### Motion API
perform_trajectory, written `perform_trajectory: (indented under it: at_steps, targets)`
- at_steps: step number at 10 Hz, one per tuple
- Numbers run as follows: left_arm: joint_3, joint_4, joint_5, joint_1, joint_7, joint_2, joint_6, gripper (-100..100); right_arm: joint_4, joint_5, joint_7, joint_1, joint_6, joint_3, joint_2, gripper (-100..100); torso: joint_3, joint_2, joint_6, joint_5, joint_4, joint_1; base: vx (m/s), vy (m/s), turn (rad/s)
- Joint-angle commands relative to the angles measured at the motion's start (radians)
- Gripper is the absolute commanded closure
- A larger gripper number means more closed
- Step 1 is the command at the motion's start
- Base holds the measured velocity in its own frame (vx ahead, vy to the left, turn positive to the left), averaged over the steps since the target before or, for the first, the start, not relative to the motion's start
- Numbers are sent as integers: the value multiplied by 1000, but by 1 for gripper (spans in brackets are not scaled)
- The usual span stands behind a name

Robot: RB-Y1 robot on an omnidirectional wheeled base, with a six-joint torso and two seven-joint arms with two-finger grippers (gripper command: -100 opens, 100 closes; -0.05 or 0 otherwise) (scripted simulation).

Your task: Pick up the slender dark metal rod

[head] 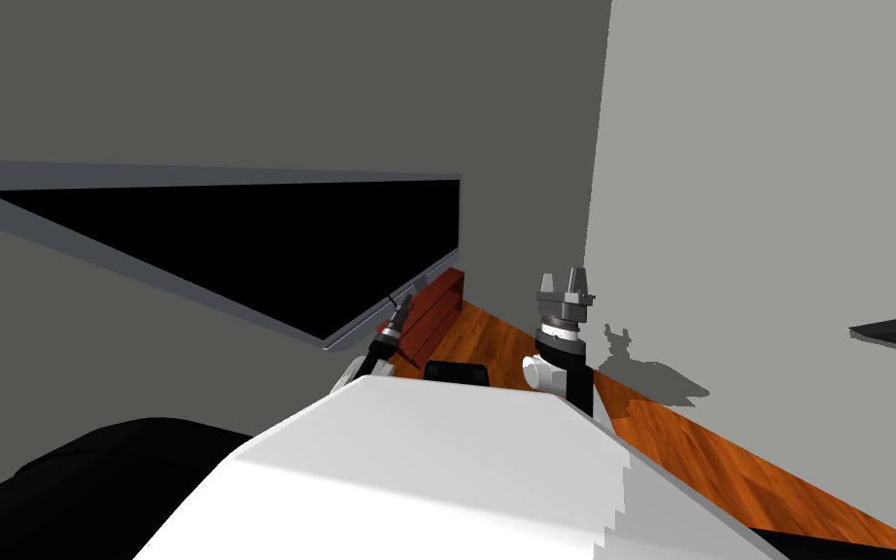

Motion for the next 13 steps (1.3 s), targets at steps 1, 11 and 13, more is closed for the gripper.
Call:
perform_trajectory:
  at_steps: [1,11,13]
  targets:
    - [-22,37,-14,5,-6,33,31,-100,0,0,0,0,0,0,0,0,0,0,0,0,0,0,-37,-2,-67]
    - [-101,209,-111,21,-44,241,170,-100,0,0,0,0,0,0,0,0,-1,-2,0,0,0,0,-26,-3,-60]
    - [-97,240,-132,15,-51,297,185,-100,0,0,0,0,0,0,0,0,-2,-3,0,0,-1,0,13,-1,-66]
